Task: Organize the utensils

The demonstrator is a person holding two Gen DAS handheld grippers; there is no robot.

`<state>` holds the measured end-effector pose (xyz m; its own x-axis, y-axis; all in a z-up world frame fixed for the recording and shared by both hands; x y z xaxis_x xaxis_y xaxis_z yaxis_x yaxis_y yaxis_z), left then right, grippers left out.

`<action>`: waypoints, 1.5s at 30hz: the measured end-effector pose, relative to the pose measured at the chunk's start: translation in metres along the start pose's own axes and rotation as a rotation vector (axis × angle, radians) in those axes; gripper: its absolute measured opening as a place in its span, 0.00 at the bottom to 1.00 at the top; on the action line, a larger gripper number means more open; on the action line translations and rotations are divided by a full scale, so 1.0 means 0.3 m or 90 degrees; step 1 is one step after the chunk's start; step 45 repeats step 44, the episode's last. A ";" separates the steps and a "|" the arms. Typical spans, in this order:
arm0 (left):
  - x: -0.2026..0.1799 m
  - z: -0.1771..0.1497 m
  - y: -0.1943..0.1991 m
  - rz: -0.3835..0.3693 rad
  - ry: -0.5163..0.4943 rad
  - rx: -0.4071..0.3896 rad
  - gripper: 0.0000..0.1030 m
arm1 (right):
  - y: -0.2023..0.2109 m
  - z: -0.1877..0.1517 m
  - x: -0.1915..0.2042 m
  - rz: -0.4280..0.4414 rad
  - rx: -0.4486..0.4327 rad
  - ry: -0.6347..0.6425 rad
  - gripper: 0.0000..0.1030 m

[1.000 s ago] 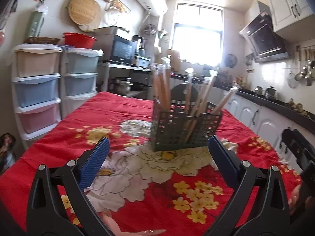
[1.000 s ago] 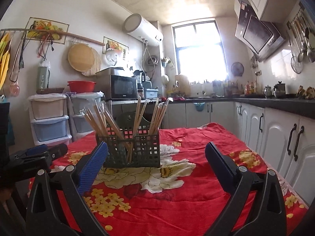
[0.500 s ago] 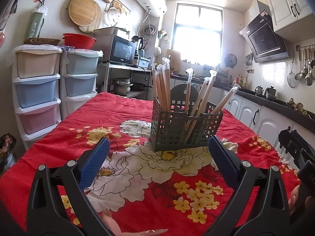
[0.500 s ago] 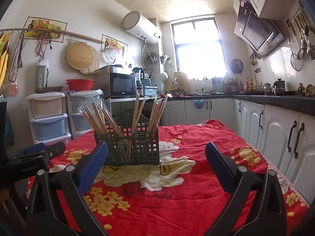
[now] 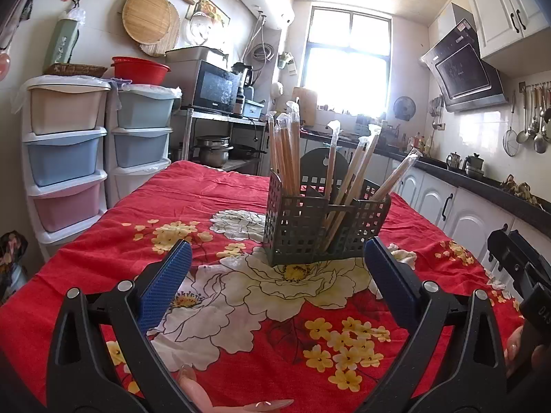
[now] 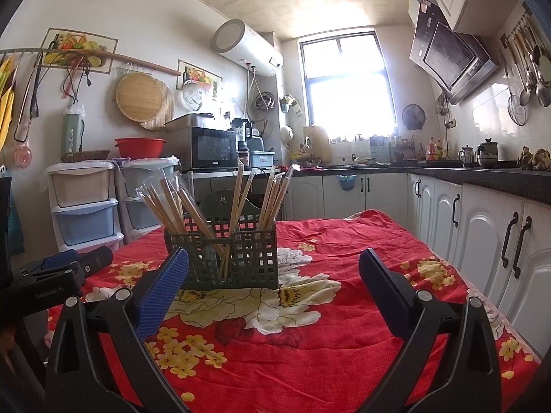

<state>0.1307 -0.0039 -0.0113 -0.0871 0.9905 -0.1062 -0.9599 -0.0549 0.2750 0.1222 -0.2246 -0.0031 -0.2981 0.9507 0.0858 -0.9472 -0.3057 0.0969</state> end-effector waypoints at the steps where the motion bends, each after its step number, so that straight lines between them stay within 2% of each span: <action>1: -0.001 0.000 -0.001 0.000 0.000 0.000 0.90 | -0.001 0.000 -0.001 0.000 -0.001 0.000 0.94; 27: -0.005 -0.011 -0.008 -0.007 0.005 0.016 0.90 | -0.001 -0.001 -0.001 0.000 0.000 -0.001 0.94; 33: 0.004 -0.007 -0.008 -0.005 0.011 0.024 0.90 | -0.022 -0.016 -0.050 -0.041 0.029 -0.021 0.94; 37: 0.054 -0.007 -0.057 -0.005 0.031 0.099 0.90 | -0.072 -0.029 -0.131 -0.078 0.104 -0.036 0.94; 39: 0.112 0.002 -0.123 0.007 0.039 0.165 0.90 | -0.133 -0.045 -0.220 -0.109 0.181 -0.038 0.94; 40: 0.144 0.000 -0.168 0.019 0.032 0.206 0.90 | -0.159 -0.054 -0.258 -0.124 0.213 -0.041 0.94; 41: 0.169 -0.005 -0.207 0.028 0.026 0.238 0.90 | -0.211 -0.083 -0.329 -0.147 0.279 -0.043 0.94; 42: 0.202 -0.014 -0.254 0.042 0.023 0.273 0.90 | -0.243 -0.105 -0.365 -0.150 0.317 -0.045 0.94; 43: 0.256 -0.025 -0.326 0.078 0.013 0.304 0.90 | -0.291 -0.138 -0.423 -0.155 0.362 -0.054 0.94; 44: 0.298 -0.035 -0.370 0.112 0.005 0.314 0.90 | -0.323 -0.162 -0.462 -0.165 0.383 -0.061 0.94; 45: 0.298 -0.035 -0.370 0.112 0.005 0.314 0.90 | -0.323 -0.162 -0.462 -0.165 0.383 -0.061 0.94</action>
Point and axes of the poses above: each gripper's, at about its wrist camera, not at the fingertips, and y roughly against the way its jaws point, x to its left, z to its top, the point moved 9 cm from there along -y, roughly the way its jaws point, and after that the axes turned 6 degrees about z, right-handed, at the moved point
